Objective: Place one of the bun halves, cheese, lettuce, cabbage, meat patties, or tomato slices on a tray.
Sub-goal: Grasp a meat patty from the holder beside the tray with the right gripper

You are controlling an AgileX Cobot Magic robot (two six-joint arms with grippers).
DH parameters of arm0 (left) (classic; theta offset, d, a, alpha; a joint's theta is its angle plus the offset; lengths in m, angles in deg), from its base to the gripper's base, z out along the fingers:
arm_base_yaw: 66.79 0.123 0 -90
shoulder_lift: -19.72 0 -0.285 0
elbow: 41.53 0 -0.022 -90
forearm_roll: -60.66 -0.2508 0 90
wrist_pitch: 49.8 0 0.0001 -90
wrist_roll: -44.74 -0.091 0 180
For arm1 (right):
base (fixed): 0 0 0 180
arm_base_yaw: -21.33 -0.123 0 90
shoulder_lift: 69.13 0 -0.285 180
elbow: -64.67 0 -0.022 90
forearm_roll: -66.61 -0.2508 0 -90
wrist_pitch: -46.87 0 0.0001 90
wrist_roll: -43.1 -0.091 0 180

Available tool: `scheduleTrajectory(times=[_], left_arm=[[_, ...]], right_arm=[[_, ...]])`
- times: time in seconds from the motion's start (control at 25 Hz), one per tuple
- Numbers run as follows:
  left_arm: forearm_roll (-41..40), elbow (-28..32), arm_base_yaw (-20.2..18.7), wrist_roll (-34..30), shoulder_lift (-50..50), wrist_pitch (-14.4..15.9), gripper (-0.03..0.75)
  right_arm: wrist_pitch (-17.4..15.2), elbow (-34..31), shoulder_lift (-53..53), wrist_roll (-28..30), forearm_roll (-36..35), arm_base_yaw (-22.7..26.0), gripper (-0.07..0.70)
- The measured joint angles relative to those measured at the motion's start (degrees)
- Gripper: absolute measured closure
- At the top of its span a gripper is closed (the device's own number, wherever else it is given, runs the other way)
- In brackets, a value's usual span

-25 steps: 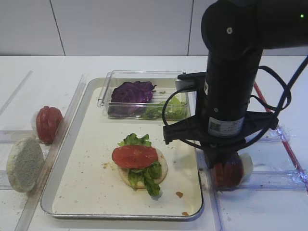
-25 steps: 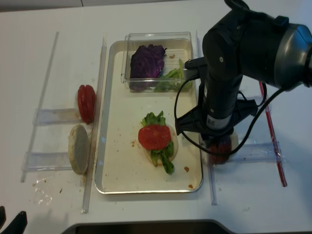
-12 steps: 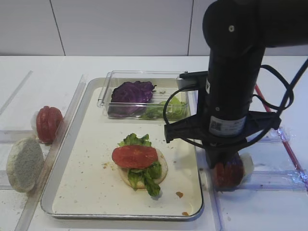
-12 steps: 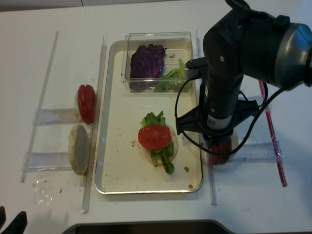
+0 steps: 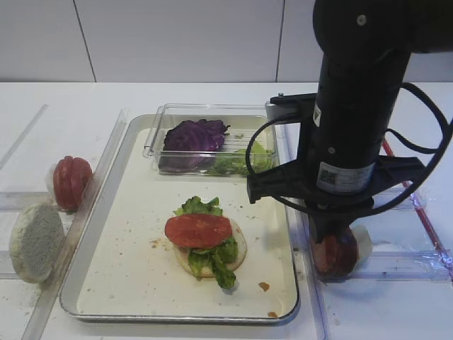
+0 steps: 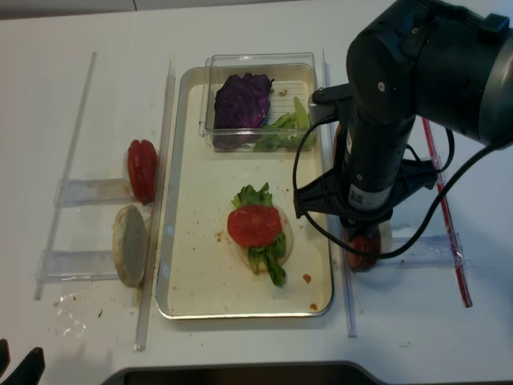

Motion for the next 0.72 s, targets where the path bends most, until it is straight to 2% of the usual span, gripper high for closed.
scheduleTrajectory(times=[0.48,0.72], left_arm=[[0.0,0.0,0.0,0.0,0.0,0.0,0.43],[0.0,0.0,0.0,0.0,0.0,0.0,0.43]], right_arm=[[-0.8,0.0,-7.6,0.3,-0.3,0.0,0.504],[-0.3,0.0,-9.0,2.0,-3.4,0.0,0.505]])
